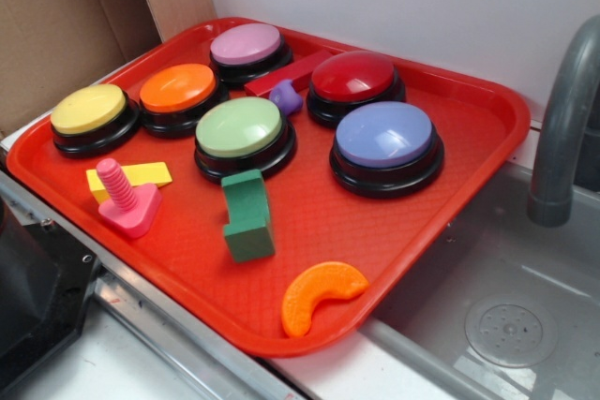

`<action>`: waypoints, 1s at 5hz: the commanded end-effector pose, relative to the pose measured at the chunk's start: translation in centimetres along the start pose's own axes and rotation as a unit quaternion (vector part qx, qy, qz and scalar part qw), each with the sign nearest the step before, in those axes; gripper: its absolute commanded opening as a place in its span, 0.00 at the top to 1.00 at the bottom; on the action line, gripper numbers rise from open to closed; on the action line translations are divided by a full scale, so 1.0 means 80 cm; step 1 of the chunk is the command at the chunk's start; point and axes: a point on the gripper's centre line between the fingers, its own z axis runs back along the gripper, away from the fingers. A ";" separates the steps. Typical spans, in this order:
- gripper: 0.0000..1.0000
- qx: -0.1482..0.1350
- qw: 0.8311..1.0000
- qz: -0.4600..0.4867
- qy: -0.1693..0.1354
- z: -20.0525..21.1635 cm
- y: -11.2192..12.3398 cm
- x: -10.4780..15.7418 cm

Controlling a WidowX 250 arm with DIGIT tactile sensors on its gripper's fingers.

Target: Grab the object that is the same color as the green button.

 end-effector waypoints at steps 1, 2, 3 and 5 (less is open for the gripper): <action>0.00 0.000 1.000 0.000 0.000 0.000 0.000 0.000; 0.00 -0.003 0.998 0.060 -0.011 -0.024 -0.021 0.005; 0.00 0.000 0.994 0.110 -0.010 -0.056 -0.041 0.018; 0.00 -0.031 0.955 0.293 -0.039 -0.144 -0.068 0.047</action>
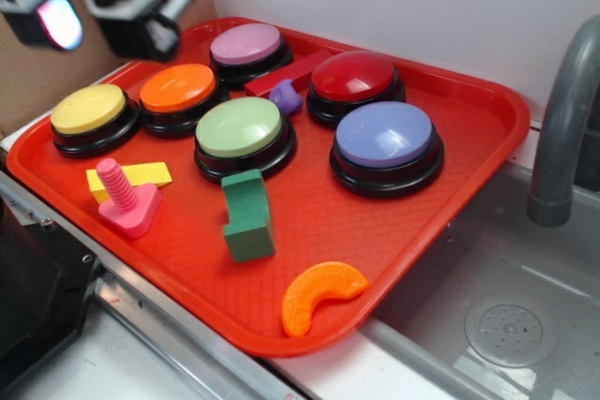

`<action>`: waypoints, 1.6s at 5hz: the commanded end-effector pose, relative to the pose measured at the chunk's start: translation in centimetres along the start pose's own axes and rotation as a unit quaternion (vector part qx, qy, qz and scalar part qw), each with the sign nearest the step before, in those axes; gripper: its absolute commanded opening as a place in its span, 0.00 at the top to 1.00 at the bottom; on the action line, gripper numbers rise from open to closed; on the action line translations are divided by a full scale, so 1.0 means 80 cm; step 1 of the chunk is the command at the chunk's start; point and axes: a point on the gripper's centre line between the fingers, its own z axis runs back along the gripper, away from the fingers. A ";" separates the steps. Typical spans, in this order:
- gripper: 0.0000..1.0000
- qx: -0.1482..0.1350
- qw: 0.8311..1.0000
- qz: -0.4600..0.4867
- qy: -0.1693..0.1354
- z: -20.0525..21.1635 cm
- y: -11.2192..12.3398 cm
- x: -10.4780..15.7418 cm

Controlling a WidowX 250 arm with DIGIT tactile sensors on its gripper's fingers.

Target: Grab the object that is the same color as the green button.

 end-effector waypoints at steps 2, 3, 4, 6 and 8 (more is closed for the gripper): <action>0.00 -0.031 0.978 0.205 0.009 -0.117 -0.049 0.014; 0.00 -0.017 0.971 0.236 0.023 -0.141 -0.058 0.013; 0.00 -0.007 0.966 0.256 0.027 -0.164 -0.061 0.008; 1.00 -0.016 0.967 0.253 0.004 -0.172 -0.060 0.004; 1.00 0.004 0.977 0.215 0.001 -0.161 -0.059 0.003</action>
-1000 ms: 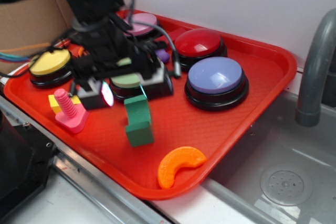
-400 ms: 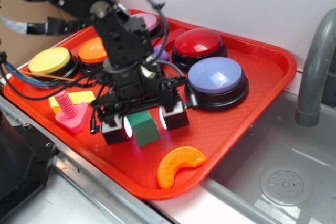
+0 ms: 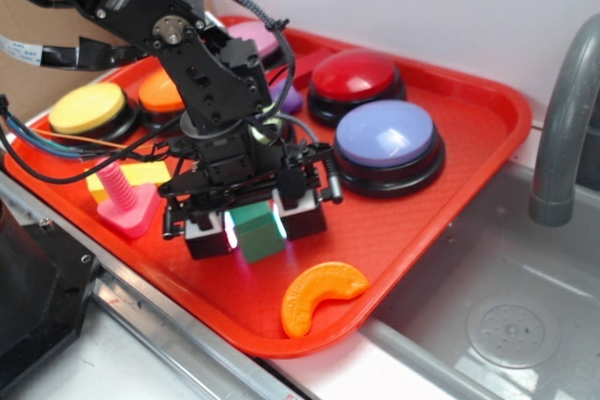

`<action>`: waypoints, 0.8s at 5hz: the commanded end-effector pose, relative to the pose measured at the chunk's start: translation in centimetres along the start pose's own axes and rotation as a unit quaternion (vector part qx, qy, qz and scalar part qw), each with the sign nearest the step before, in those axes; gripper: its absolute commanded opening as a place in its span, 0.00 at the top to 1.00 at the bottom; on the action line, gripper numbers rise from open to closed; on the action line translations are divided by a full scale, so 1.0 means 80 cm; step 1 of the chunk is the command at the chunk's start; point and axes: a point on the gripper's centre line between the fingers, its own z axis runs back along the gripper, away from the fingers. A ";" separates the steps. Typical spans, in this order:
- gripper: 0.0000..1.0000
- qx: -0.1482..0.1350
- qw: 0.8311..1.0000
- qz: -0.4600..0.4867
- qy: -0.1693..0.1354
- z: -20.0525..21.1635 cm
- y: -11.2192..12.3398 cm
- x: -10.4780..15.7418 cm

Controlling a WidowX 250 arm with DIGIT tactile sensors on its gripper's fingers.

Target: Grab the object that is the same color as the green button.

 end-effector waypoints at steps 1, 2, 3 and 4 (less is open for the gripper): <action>1.00 0.019 0.987 -0.158 0.014 0.041 -0.020 0.016; 1.00 0.026 0.966 -0.252 0.046 0.077 -0.023 0.031; 1.00 0.027 0.946 -0.323 0.031 0.106 -0.022 0.045; 1.00 0.014 0.913 -0.407 0.024 0.142 -0.015 0.070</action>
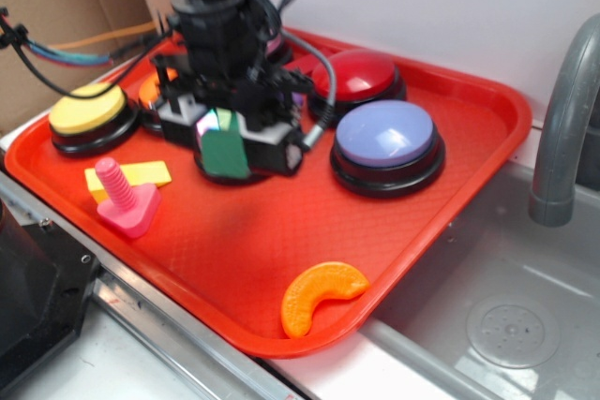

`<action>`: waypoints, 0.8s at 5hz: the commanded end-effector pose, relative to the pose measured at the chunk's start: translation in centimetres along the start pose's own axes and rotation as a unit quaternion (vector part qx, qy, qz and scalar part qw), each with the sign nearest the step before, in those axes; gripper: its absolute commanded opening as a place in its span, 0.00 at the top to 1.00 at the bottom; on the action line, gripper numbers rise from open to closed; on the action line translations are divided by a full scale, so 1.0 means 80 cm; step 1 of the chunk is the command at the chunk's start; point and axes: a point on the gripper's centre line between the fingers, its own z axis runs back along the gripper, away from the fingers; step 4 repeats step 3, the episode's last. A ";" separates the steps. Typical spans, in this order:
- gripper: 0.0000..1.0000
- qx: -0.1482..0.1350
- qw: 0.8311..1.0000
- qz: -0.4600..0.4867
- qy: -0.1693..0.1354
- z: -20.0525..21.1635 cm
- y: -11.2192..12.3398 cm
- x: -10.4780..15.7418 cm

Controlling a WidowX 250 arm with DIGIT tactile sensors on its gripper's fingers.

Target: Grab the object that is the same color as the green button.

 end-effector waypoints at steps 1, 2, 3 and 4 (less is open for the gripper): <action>1.00 -0.053 0.990 -0.115 -0.061 0.076 0.043 0.033; 1.00 -0.061 0.989 -0.112 -0.078 0.087 0.064 0.031; 1.00 -0.064 0.993 -0.043 -0.092 0.087 0.079 0.026; 1.00 -0.064 0.993 -0.043 -0.092 0.087 0.079 0.026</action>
